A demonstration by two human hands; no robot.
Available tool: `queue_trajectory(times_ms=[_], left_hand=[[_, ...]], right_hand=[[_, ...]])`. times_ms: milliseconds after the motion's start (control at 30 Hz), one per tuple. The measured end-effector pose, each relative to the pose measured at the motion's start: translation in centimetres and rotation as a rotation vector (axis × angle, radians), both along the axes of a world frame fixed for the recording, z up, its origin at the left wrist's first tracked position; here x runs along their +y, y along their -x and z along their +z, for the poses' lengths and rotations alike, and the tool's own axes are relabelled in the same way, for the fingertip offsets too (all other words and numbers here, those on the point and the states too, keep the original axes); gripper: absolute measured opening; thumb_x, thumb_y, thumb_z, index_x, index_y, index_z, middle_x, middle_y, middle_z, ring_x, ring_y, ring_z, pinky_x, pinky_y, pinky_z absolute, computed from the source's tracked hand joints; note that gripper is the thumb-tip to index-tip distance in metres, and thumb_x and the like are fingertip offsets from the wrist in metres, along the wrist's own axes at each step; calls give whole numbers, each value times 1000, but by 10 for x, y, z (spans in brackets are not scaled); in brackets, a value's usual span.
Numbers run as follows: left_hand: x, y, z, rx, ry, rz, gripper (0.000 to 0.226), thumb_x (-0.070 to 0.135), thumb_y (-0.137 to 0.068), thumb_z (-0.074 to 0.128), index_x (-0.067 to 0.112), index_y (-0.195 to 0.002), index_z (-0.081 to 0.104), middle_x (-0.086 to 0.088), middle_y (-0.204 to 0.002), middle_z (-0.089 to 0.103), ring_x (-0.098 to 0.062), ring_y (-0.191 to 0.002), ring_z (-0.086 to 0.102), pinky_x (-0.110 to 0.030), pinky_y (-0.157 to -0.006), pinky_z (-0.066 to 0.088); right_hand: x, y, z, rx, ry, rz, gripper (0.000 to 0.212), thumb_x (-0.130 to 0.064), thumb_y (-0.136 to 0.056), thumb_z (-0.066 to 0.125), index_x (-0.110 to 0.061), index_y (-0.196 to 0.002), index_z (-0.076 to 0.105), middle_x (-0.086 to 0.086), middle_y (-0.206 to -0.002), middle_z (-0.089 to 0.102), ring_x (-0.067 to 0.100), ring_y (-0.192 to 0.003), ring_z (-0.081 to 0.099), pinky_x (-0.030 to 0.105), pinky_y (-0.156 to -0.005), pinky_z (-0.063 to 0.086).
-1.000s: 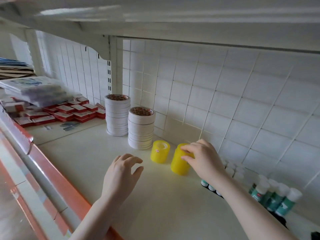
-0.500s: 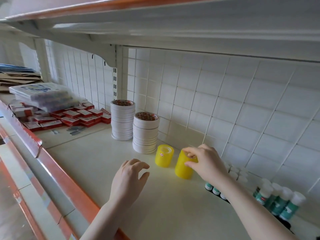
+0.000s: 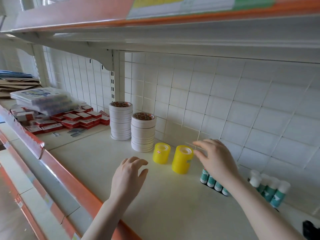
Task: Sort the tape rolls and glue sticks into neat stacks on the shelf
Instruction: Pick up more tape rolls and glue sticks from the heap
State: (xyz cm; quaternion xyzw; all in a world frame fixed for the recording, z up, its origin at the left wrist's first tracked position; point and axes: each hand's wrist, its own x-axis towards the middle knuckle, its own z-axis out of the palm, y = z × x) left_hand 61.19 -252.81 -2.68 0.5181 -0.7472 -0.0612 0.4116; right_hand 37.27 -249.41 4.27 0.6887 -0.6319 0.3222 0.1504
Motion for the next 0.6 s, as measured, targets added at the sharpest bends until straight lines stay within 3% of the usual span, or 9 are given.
queue_trajectory(times_ms=[133, 300, 600], left_hand=[[27, 11, 9, 19, 19, 63, 19, 22, -81, 70, 20, -100, 70, 4, -100, 66, -23, -96, 58, -31, -73, 44], [74, 46, 16, 25, 25, 58, 25, 25, -82, 69, 17, -106, 69, -2, -105, 66, -28, -99, 56, -35, -77, 44], [170, 111, 24, -32, 67, -185, 30, 22, -80, 71, 12, -108, 68, -8, -109, 66, -33, -101, 57, -39, -83, 44]], right_hand=[[46, 28, 2, 62, 108, -89, 16, -9, -76, 71, -10, -92, 72, 8, -87, 70, 33, -83, 63, 42, -77, 48], [126, 69, -7, 125, 78, -255, 23, -10, -67, 80, -10, -88, 71, 8, -79, 67, 34, -74, 63, 41, -68, 49], [306, 108, -39, 119, 91, -660, 31, -14, -63, 85, -5, -89, 70, 14, -81, 67, 36, -73, 64, 43, -64, 52]])
